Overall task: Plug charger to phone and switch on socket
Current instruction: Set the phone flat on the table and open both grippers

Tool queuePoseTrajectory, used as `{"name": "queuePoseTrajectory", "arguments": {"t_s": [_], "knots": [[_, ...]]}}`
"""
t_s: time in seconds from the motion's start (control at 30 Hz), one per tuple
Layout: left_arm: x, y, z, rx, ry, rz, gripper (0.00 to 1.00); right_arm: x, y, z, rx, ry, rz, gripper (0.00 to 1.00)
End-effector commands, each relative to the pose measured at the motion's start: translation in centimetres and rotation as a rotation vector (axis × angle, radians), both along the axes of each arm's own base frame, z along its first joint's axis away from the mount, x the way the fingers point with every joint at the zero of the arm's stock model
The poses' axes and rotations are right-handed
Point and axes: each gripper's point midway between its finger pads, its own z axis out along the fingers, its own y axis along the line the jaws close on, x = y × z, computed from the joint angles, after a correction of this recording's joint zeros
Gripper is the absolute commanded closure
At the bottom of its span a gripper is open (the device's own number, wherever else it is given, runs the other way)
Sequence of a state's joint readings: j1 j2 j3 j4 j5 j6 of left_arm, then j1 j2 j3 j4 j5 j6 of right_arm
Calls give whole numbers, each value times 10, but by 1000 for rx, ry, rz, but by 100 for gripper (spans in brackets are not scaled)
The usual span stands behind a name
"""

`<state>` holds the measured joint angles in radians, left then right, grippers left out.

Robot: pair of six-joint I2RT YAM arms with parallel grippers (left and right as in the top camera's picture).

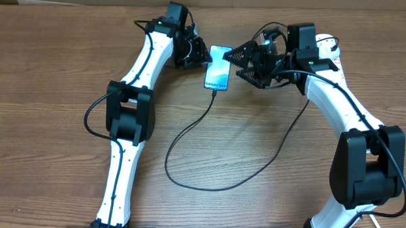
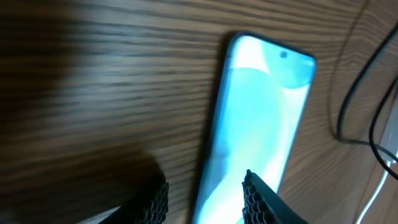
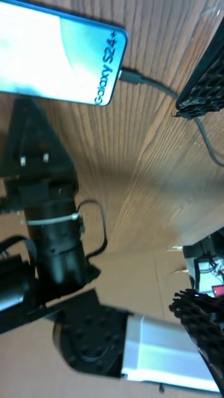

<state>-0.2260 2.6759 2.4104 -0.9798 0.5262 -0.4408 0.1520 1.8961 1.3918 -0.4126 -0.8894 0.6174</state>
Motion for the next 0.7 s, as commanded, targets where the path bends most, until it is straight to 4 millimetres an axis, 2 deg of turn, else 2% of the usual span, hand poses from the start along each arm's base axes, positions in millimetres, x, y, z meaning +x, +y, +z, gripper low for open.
{"name": "queuePoseTrajectory", "arguments": {"t_s": [0.0, 0.17, 0.27, 0.3, 0.33, 0.43, 0.5, 0.57, 0.67], "knots": [[15, 46, 26, 66, -79, 28, 66, 0, -3, 7, -35, -75, 23, 10], [19, 89, 78, 125, -186, 12, 62, 2, -11, 8, -101, -74, -14, 10], [19, 123, 112, 243, -250, 57, 57, 8, -27, 15, -226, -79, -74, 9], [19, 134, 126, 296, -279, 69, 53, 9, -36, 17, -282, -76, -100, 7], [18, 144, 138, 344, -302, 80, 45, 11, -45, 20, -341, -66, -133, 5], [12, 175, 176, 503, -363, 153, 20, 11, -73, 34, -503, -31, -226, 2], [7, 190, 195, 577, -388, 192, 0, 11, -92, 46, -601, -22, -284, 1], [2, 200, 210, 626, -407, 220, 0, 12, -111, 60, -693, -30, -345, 0], [-2, 204, 215, 644, -403, 227, 0, 13, -146, 83, -819, -39, -467, 0]]}}
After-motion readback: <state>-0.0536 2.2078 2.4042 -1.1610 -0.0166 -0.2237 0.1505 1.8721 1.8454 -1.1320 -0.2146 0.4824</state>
